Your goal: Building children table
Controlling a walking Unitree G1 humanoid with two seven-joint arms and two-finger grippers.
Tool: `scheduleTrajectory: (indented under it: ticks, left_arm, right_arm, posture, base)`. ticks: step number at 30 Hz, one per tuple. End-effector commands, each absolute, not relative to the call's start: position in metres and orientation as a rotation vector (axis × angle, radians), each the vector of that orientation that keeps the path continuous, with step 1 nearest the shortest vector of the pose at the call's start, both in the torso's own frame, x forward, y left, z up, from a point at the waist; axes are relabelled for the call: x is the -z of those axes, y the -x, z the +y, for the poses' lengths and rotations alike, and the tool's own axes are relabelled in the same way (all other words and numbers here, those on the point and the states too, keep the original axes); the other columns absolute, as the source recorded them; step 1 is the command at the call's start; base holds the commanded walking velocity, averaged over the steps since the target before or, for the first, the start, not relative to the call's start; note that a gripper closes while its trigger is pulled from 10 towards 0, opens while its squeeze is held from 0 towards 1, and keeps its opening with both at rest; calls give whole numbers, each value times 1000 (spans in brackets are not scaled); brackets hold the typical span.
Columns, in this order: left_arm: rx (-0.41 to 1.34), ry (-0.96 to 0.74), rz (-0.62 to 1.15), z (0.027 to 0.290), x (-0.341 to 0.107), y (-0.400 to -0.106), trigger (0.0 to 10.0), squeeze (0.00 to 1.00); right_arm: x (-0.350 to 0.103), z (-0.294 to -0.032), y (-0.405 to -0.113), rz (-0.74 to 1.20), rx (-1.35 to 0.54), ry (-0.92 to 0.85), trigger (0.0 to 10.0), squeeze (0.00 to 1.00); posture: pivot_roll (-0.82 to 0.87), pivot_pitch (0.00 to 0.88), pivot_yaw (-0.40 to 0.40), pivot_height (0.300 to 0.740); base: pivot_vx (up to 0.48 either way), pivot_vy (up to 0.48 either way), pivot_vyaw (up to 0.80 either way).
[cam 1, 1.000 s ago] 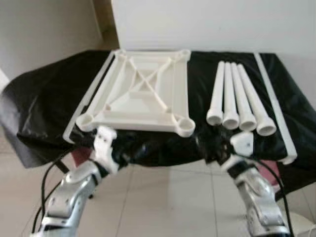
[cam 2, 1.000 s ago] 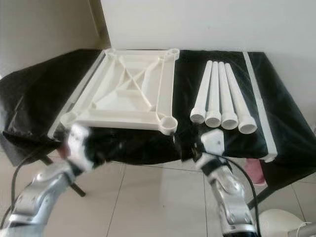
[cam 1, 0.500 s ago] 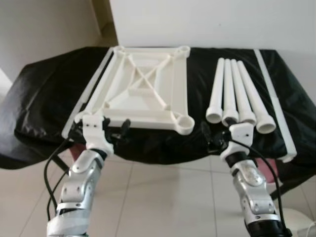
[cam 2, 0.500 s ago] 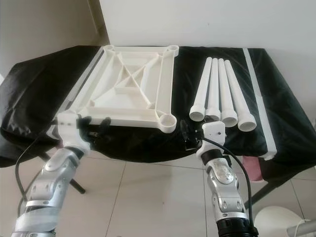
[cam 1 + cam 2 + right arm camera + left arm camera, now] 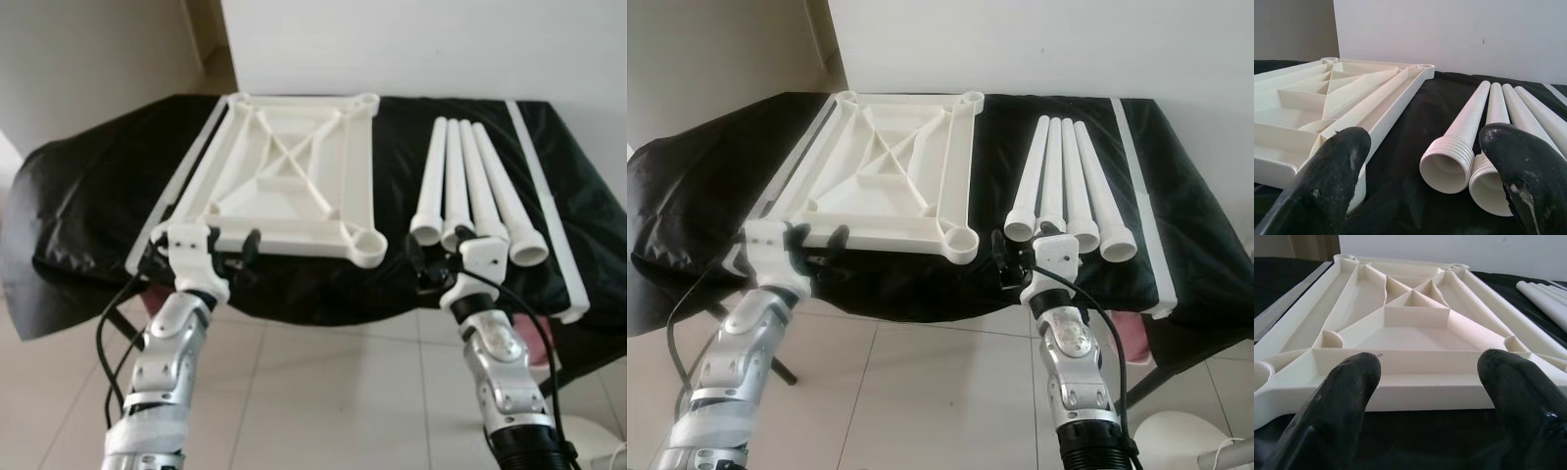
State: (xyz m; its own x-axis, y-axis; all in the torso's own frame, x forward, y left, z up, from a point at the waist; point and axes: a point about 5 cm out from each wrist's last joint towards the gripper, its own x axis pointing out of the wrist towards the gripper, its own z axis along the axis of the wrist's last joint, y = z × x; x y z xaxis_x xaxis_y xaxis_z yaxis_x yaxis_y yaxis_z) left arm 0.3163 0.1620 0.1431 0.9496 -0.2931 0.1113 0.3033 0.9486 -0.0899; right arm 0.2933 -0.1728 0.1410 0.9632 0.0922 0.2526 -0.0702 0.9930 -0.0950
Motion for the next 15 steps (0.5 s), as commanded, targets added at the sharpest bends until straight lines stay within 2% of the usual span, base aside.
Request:
scheduleTrajectory:
  ticks: [1,15]
  left_arm:
    - [207,111,-92,169,-142,-319,10000,0]
    - [216,107,-98,169,-141,-322,10000,0]
  right_arm:
    - [-140,-172,-295,-260,-78,85,10000,0]
    - [-143,-173,-299,-279,-73,105,10000,0]
  posture:
    - [41,0,37,740]
    - [37,0,40,740]
  base:
    - [0,356,0]
    - [0,408,0]
